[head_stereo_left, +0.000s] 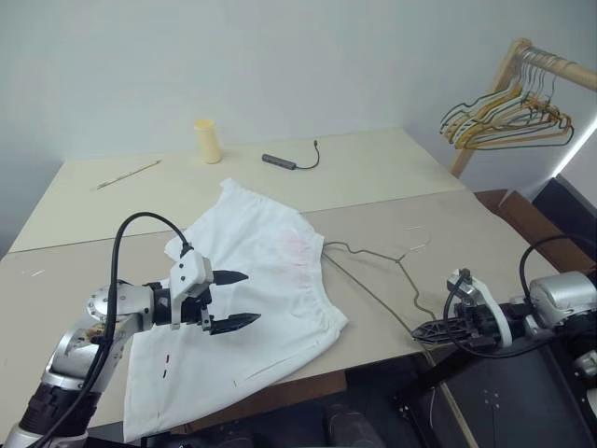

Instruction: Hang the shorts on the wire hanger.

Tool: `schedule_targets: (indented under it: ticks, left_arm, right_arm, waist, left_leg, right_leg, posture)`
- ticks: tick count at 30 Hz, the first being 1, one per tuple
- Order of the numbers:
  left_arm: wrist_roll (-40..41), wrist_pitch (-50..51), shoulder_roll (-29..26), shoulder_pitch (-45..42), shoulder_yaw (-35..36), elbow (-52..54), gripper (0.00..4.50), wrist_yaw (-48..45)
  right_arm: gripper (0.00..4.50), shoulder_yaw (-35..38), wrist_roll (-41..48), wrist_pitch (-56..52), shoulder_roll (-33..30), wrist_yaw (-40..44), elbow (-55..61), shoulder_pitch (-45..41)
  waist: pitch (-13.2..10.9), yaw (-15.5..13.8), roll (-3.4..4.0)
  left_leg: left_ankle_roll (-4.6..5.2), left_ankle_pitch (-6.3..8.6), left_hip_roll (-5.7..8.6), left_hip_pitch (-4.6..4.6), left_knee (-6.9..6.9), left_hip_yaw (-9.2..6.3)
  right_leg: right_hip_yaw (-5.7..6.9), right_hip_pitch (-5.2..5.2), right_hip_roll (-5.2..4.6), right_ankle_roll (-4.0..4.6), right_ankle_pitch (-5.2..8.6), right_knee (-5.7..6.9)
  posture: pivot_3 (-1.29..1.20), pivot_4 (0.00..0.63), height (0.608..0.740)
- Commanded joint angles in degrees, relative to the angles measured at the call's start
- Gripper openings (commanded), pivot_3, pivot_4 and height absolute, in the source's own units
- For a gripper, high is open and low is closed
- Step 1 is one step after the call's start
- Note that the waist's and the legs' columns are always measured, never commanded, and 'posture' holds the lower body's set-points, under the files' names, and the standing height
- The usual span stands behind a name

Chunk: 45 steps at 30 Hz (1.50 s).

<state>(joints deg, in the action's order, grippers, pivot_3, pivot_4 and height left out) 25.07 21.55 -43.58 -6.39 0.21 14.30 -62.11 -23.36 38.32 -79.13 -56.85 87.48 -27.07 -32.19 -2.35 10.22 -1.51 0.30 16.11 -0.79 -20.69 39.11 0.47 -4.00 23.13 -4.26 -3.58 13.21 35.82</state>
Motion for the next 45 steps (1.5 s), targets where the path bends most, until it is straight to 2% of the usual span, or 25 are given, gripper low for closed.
schedule_targets:
  ticks: [1,10,16,23,31,39,45]
  left_arm:
    - [1.08,0.03,0.03,-0.69,1.28,1.69,4.47,0.31]
    - [-0.86,-1.14,0.15,0.69,0.15,2.35,4.47,1.11]
    - [-1.36,-1.52,0.01,2.54,0.57,3.42,4.47,2.34]
    - [-1.96,-1.84,0.67,3.42,0.34,4.22,4.47,3.73]
    - [-1.83,-1.91,0.86,4.65,1.31,4.62,4.47,4.47]
    - [-2.33,-2.59,1.28,4.65,0.79,4.28,4.47,5.16]
    - [-2.34,-2.86,1.28,4.48,0.78,3.93,4.47,5.21]
  right_arm:
    - [0.00,0.76,0.30,1.42,0.15,3.53,0.91,-1.55]
    - [0.00,-5.37,-2.90,5.02,3.95,5.02,-4.21,-7.16]
    - [0.00,-11.18,-2.73,9.22,6.01,5.02,-8.99,-12.06]
    - [0.00,-13.23,-4.50,12.85,12.54,5.02,-22.49,-19.85]
    - [0.00,-16.24,-4.19,15.32,15.64,5.02,-24.78,-21.46]
    - [0.00,-6.59,-11.88,21.66,20.81,4.42,-39.37,-27.33]
    - [0.00,0.04,-17.09,24.92,21.90,3.03,-41.19,-27.02]
  waist:
    - [0.00,-0.01,0.00]
    - [0.00,0.05,0.03]
    - [-0.01,-0.52,0.04]
    - [-0.01,-0.74,0.05]
    - [-0.01,-1.95,0.08]
    - [-0.01,-2.25,0.10]
    - [0.00,-2.73,0.11]
  left_leg:
    - [0.00,0.00,0.00,0.00,0.00,0.00]
    - [0.00,0.00,-0.01,0.08,0.00,0.02]
    - [0.00,0.00,0.04,0.02,0.01,-0.02]
    - [0.00,0.00,0.03,0.09,0.02,-0.02]
    - [0.00,0.00,0.05,-0.01,0.02,-0.10]
    - [0.00,-0.01,0.06,0.05,0.04,-0.09]
    - [-0.01,0.00,0.06,0.03,0.04,-0.10]
  right_leg:
    - [0.00,0.00,0.00,0.00,0.00,0.00]
    - [-0.04,-0.02,0.03,0.01,-0.01,0.06]
    - [0.00,-0.01,-0.04,0.39,-0.24,0.04]
    - [-0.01,-0.03,-0.01,0.45,-0.27,0.10]
    - [0.05,0.04,-0.04,0.47,-0.29,0.14]
    - [0.04,0.02,-0.03,0.50,-0.30,0.19]
    - [0.06,0.02,-0.05,0.50,-0.31,0.19]
  posture:
    - [-0.15,0.000,0.740]
    - [-0.12,0.000,0.740]
    - [-0.09,0.000,0.740]
    - [-0.07,0.000,0.740]
    - [-0.05,0.000,0.740]
    - [-0.05,0.000,0.740]
    - [-0.05,0.000,0.740]
